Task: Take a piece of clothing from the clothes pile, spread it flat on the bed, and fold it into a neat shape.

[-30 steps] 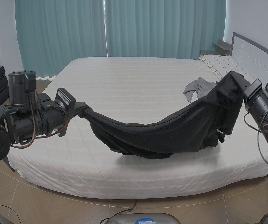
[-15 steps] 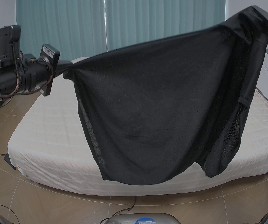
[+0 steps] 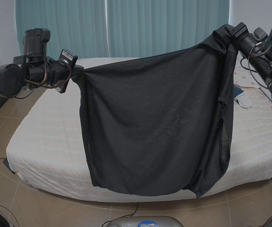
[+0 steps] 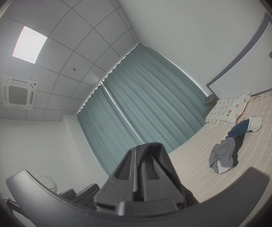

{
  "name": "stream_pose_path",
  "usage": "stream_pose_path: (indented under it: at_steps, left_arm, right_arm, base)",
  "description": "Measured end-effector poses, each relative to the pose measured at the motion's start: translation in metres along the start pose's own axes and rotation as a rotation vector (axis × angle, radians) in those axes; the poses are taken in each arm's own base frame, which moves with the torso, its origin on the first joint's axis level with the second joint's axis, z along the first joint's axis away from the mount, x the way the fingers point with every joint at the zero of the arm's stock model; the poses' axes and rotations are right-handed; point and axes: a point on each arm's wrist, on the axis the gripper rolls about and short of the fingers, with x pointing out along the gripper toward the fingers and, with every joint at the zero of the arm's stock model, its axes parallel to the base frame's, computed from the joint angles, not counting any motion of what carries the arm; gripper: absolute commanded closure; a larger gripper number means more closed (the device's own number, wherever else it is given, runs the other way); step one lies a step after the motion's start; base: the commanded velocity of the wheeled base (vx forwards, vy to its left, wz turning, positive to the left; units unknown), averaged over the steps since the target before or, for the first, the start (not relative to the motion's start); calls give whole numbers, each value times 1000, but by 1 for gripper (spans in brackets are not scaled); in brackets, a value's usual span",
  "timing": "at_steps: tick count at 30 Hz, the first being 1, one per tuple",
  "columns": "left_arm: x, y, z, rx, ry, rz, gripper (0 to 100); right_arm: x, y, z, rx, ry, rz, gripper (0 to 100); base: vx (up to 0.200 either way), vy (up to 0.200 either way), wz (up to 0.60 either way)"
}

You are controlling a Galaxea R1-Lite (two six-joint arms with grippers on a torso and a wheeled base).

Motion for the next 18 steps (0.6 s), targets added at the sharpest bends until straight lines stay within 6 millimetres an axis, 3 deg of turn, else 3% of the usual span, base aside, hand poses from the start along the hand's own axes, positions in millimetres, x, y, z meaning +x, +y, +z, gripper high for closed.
stream_pose_path:
  at_steps: [10,18]
  left_arm:
    - [67,21,-1,-10,22,47,100]
    - [120,46,-16,-55,52,69,100]
  right_arm:
    - [36,-45,-45,-27,47,-71,100]
    - [47,-97,-106,-43,103,-159,100]
  base:
    - [200,0,0]
    - [175,0,0]
